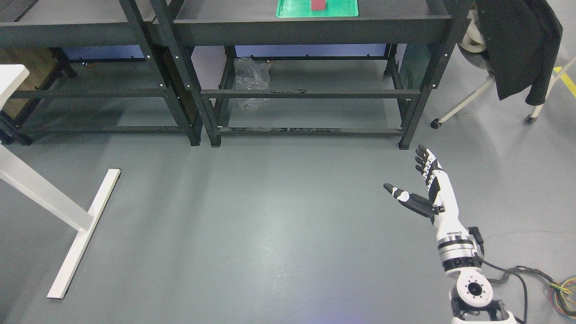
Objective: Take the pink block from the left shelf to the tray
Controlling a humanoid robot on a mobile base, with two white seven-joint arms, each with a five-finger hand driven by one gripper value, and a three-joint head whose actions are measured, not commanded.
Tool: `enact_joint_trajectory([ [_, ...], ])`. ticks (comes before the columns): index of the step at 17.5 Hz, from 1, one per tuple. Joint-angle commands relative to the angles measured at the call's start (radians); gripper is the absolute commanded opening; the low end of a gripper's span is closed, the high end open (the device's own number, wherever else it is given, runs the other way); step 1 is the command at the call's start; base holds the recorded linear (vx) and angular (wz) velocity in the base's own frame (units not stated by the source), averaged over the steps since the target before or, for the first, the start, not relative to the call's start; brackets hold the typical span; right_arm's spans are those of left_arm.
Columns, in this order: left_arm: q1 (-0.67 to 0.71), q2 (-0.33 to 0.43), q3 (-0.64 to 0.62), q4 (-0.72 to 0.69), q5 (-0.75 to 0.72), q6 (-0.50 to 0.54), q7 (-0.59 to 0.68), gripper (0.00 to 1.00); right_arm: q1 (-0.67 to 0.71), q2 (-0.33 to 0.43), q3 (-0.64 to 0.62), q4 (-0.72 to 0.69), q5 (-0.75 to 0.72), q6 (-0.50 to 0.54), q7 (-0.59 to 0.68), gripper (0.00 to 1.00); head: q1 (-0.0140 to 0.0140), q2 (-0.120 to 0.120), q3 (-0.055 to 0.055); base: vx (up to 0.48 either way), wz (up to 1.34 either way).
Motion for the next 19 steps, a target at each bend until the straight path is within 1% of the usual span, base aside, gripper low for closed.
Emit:
enact_joint_trajectory([
  [1,-0.029,0.017,0.0,-0.017,0.0,0.0,0.001,1.0,0.001,-0.017,0.005,-0.001,0.0,0.0,-0.001,1.0,0.0,0.0,0.0,0.0,0.0],
  [12,-0.029,0.017,0.0,-0.017,0.0,0.0,0.001,1.0,-0.001,-0.017,-0.014,-0.001,-0.008,0.009,0.004,1.0,0.0,0.0,0.0,0.001,0.0],
  [15,-0.031,0.017,0.0,-0.017,0.0,0.0,0.001,1.0,-0.031,-0.017,-0.043,-0.001,0.012,-0.009,0.001,0.99,0.0,0.0,0.0,0.019,0.0],
  [17,-0.029,0.017,0.0,-0.017,0.0,0.0,0.001,1.0,-0.044,-0.017,-0.046,-0.001,0.093,-0.016,-0.002,0.96,0.0,0.0,0.0,0.058,0.02],
  [19,-0.029,0.017,0.0,-0.017,0.0,0.0,0.001,1.0,-0.068,-0.049,-0.046,-0.001,0.345,-0.013,-0.002,0.96,0.0,0.0,0.0,0.108,0.03],
])
